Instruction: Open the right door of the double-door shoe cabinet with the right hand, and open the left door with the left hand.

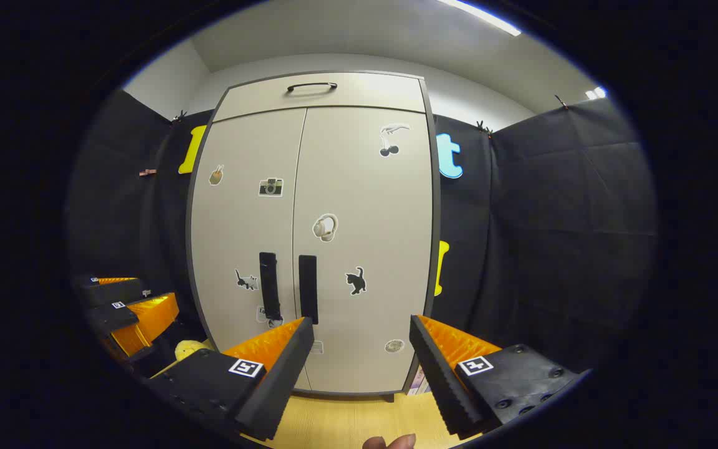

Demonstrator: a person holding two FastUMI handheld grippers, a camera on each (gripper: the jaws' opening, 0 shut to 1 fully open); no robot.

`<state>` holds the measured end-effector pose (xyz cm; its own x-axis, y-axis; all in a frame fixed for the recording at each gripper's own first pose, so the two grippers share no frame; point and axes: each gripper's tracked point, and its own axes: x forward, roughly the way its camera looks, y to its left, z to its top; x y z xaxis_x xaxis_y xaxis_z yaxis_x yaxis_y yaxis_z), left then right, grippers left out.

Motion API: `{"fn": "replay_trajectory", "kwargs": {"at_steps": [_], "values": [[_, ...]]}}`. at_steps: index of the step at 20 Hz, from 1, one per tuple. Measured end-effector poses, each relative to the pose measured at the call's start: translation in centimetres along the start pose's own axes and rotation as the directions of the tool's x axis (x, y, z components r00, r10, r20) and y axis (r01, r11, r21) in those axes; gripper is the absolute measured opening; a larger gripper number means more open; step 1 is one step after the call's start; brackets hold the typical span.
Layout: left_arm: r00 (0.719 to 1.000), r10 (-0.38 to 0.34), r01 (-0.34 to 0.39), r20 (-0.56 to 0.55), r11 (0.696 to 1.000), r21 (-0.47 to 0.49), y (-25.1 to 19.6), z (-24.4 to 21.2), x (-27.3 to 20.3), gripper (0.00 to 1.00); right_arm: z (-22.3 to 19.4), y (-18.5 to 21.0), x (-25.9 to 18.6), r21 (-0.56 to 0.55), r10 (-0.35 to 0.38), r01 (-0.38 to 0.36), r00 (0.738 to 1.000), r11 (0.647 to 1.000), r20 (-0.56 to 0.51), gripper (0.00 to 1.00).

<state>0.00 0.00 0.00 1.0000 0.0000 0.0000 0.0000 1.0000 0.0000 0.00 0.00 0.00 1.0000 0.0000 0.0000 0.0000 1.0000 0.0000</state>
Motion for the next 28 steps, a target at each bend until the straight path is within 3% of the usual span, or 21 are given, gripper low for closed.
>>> {"fn": "replay_trajectory", "kwargs": {"at_steps": [28], "values": [[1.0, 0.004, -0.004, -0.003, 1.0, 0.012, 0.7, -0.2, 0.6, 0.94, -0.5, 1.5, 0.8, 0.013, 0.028, -0.028, 0.999, 1.0, -0.019, 0.97]]}}
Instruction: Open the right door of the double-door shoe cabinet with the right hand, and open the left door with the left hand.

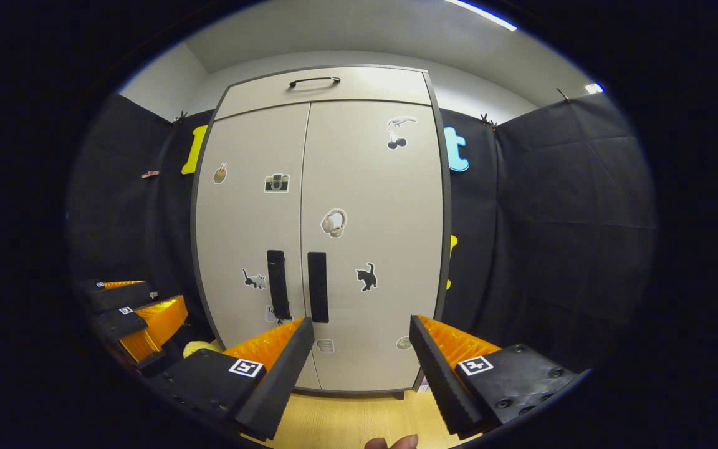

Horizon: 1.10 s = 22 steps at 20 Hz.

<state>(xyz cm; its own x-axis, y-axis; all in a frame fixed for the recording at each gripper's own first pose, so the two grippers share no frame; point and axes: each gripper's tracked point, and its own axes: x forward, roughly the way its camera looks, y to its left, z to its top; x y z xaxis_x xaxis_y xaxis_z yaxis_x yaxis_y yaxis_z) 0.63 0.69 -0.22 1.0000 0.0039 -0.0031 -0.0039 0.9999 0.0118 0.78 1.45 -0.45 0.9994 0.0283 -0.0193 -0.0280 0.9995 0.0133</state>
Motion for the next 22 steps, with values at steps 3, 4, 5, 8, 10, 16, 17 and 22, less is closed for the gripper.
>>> {"fn": "replay_trajectory", "kwargs": {"at_steps": [3, 4, 5, 8, 10, 16, 17, 22], "values": [[1.0, 0.002, -0.002, -0.003, 1.0, 0.004, 0.4, -0.2, -0.1, 0.94, 0.4, 0.6, 0.8, -0.008, 0.007, -0.007, 1.0, 1.0, 0.013, 0.97], [1.0, 0.003, -0.003, -0.005, 1.0, 0.005, 0.6, -0.4, -0.2, 0.94, 0.6, 1.0, 1.4, -0.007, 0.014, -0.014, 1.0, 1.0, 0.019, 0.97], [1.0, 0.007, -0.007, -0.005, 1.0, 0.006, 0.8, -0.4, -0.3, 0.94, 0.8, 1.3, 2.0, -0.004, 0.019, -0.019, 1.0, 1.0, 0.025, 0.97], [1.0, 0.02, -0.02, -0.011, 1.0, 0.0, 1.5, -1.2, -0.4, 0.94, 1.0, 3.0, 4.6, -0.003, 0.043, -0.043, 0.999, 0.999, 0.034, 0.97], [0.999, 0.027, -0.028, -0.023, 1.0, -0.013, 1.8, -2.0, -0.4, 0.94, 0.6, 4.0, 6.6, 0.001, 0.057, -0.057, 0.998, 0.998, 0.039, 0.97], [0.999, 0.028, -0.029, -0.037, 0.999, -0.018, 2.9, -3.2, -0.1, 0.94, -1.2, 6.2, 12.4, -0.011, 0.055, -0.054, 0.998, 0.998, 0.038, 0.97], [0.999, 0.032, -0.033, -0.04, 0.999, -0.022, 3.2, -3.4, 0.1, 0.94, -1.4, 6.6, 13.5, -0.012, 0.06, -0.06, 0.998, 0.998, 0.037, 0.97], [0.997, 0.05, -0.054, -0.054, 0.996, -0.074, 4.1, -4.5, 0.6, 0.95, -3.1, 7.1, 17.6, 0.017, 0.031, -0.031, 1.0, 0.999, -0.001, 0.83]]}}
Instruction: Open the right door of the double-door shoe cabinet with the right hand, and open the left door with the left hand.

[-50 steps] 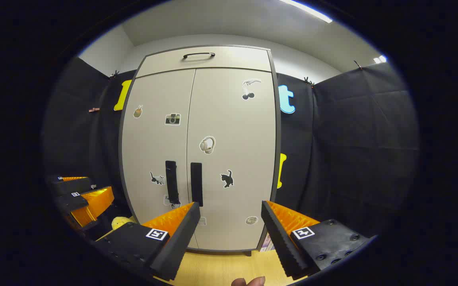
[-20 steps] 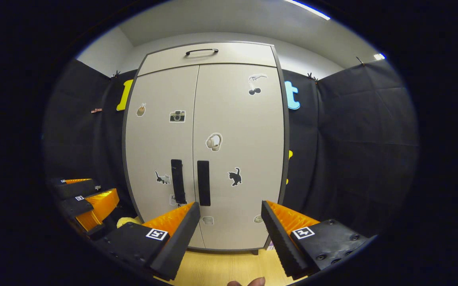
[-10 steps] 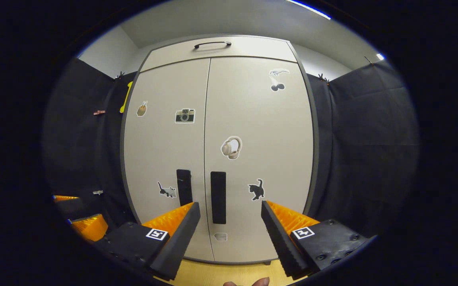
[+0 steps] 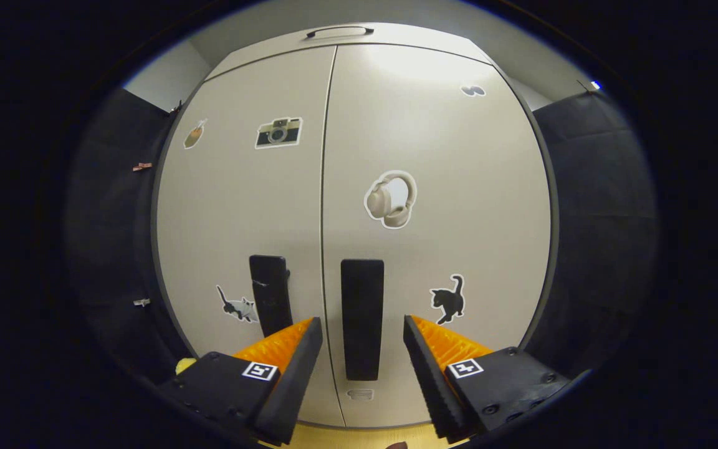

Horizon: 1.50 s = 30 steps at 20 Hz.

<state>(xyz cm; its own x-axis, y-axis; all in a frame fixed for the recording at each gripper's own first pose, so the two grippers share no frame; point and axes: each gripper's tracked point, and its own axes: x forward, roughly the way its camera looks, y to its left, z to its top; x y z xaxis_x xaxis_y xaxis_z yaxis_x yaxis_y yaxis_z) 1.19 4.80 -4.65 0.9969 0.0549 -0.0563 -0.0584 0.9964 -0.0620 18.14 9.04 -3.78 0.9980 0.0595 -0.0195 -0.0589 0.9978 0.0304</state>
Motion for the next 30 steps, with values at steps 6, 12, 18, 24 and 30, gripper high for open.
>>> {"fn": "replay_trajectory", "kwargs": {"at_steps": [6, 12, 18, 24, 30], "values": [[1.0, 0.014, -0.014, 0.017, 0.999, 0.045, 0.6, 0.0, 1.0, 0.95, -0.5, -0.3, 1.6, -0.032, -0.013, 0.013, 1.0, 0.999, 0.011, 0.51], [1.0, 0.014, -0.014, -0.008, 1.0, 0.026, 0.7, -0.7, 1.0, 0.95, -0.2, 0.3, 1.5, -0.041, -0.022, 0.022, 1.0, 0.999, 0.004, 0.3], [0.999, 0.043, -0.043, -0.018, 0.999, 0.026, 1.3, -0.8, -0.7, 0.94, -0.3, 0.2, 1.2, 0.012, -0.01, 0.01, 1.0, 1.0, 0.009, 0.25], [0.998, 0.066, -0.066, 0.002, 0.997, 0.045, 1.0, 0.2, -2.5, 0.94, 0.1, -0.3, -1.0, 0.009, 0.017, -0.017, 1.0, 1.0, 0.005, 0.15], [0.999, 0.045, -0.046, 0.009, 0.997, 0.056, -1.2, 0.7, -3.8, 0.95, 0.6, -1.8, -3.6, 0.038, 0.075, -0.075, 0.997, 0.996, -0.02, 0.15]]}}
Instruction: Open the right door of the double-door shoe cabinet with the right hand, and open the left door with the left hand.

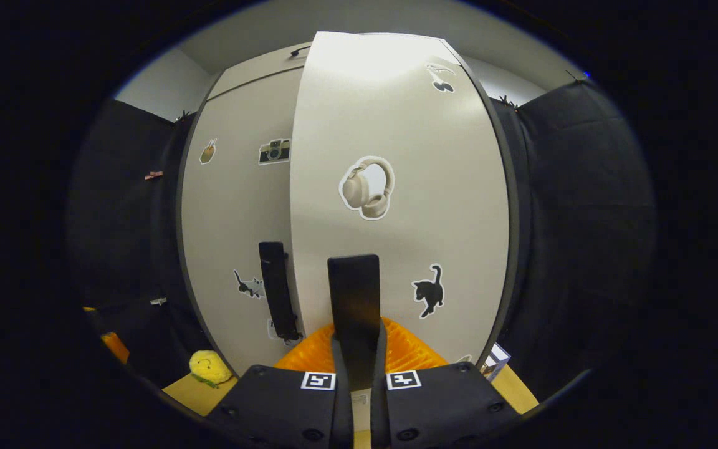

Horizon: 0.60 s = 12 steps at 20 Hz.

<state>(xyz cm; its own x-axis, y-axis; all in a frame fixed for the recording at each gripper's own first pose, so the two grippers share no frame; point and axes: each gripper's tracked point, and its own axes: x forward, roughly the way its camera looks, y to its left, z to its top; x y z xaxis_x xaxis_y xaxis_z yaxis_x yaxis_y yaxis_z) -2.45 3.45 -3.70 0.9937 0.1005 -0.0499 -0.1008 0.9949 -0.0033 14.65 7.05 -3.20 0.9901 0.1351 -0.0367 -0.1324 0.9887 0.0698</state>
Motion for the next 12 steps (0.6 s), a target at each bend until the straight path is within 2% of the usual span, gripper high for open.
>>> {"fn": "replay_trajectory", "kwargs": {"at_steps": [12], "values": [[0.999, -0.054, 0.054, -0.001, 0.998, 0.016, -6.0, 1.0, 0.9, 0.95, 0.6, -3.9, -3.6, 0.048, -0.026, 0.025, 1.0, 0.999, 0.013, 0.14]]}}
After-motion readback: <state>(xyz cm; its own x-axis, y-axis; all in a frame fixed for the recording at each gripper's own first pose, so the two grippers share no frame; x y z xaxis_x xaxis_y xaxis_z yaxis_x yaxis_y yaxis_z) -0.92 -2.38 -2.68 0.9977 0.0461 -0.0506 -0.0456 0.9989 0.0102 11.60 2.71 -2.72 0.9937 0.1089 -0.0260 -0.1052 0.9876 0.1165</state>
